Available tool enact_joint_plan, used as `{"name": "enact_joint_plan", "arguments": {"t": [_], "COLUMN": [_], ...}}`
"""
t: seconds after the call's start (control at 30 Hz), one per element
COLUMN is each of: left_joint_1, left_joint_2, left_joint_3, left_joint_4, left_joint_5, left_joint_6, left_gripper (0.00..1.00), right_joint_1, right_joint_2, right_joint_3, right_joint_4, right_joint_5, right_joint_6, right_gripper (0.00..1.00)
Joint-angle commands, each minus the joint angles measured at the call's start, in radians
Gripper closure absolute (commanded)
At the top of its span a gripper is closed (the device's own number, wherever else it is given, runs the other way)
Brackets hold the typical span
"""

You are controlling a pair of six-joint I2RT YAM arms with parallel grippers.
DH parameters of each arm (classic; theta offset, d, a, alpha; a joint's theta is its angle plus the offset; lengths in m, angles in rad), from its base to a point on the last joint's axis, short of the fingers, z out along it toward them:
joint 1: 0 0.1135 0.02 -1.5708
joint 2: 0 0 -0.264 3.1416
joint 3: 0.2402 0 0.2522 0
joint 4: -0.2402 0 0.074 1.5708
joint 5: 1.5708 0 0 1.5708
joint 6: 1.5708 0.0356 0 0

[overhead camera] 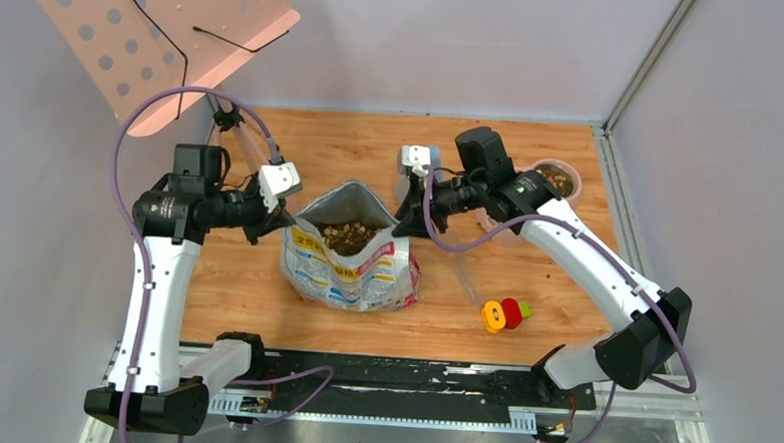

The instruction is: Serve the pet food

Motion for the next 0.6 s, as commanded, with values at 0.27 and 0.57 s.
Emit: {"name": "enact_joint_plan", "arguments": {"t": [0.27, 0.57], "left_joint_1": [0.007, 0.009], "left_joint_2": [-0.006, 0.065], "left_joint_3": [0.105, 0.185], "left_joint_4": [-0.033, -0.231], "left_joint_5": [-0.026, 0.097], "left_joint_6": [0.15, 0.243], "left_gripper": [1.0, 1.0], "right_joint_1": [-0.218, -0.281], "right_joint_2": [-0.01, 0.002], "right_joint_3": [0.06, 0.106], "right_joint_4": [-0.027, 0.001], "right_joint_5": [-0.132, -0.127], "right_joint_6": [-0.016, -0.017], "right_gripper": [1.0, 1.0]}}
